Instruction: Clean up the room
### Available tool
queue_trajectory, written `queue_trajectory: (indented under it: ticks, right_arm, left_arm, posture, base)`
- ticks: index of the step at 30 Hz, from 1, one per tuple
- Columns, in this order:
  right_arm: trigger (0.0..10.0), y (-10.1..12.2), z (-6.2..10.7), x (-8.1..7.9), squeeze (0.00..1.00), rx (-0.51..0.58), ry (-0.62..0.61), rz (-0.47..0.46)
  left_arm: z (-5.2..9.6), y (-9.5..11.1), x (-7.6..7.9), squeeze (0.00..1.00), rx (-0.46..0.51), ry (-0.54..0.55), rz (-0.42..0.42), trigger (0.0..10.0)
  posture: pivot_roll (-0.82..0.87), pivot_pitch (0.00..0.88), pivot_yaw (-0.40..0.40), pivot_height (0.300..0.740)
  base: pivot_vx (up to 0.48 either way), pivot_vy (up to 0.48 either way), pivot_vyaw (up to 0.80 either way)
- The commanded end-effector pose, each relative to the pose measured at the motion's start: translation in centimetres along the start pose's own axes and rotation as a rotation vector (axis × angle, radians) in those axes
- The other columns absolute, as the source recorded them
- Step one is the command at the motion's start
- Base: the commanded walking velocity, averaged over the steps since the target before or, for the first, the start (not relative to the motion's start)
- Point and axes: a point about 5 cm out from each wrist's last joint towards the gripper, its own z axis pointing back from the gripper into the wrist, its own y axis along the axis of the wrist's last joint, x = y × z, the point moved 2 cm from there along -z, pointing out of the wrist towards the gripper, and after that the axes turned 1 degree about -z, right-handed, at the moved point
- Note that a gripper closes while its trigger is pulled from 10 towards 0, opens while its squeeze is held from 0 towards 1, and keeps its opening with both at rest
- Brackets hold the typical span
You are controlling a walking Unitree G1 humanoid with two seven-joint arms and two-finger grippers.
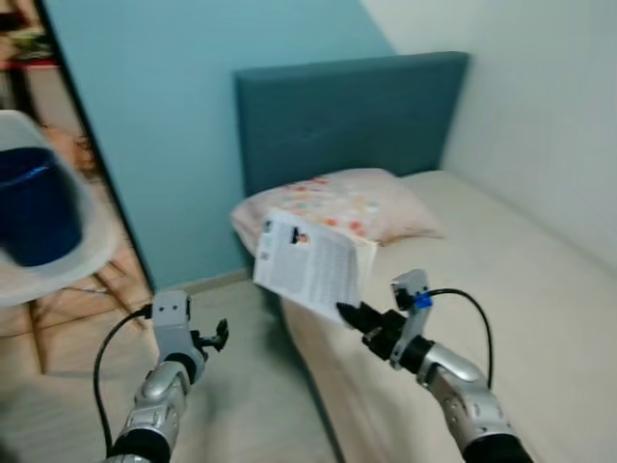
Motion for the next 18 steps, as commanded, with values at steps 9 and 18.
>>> queue_trajectory:
  ticks: [9,18]
  right_arm:
    - [10.0,0.8,-0.8,1.9,0.0,0.028,-0.199,-0.037]
    - [10.0,0.7,-0.8,2.4,0.0,0.014,-0.221,-0.078]
  left_arm:
    - [0.1,-0.2,-0.3,0.0,-0.014,0.003,-0.019,10.0]
    - [0.0,-0.1,0.0,0.0,-0.01,-0.01,-0.017,10.0]
  posture:
    - [-0.04,0.0,-0.033,0.74]
    - [-0.04,0.0,-0.033,0.74]
  base:
    - [0.48,0.0,0.16]
    - [0.343,0.0,-0.53]
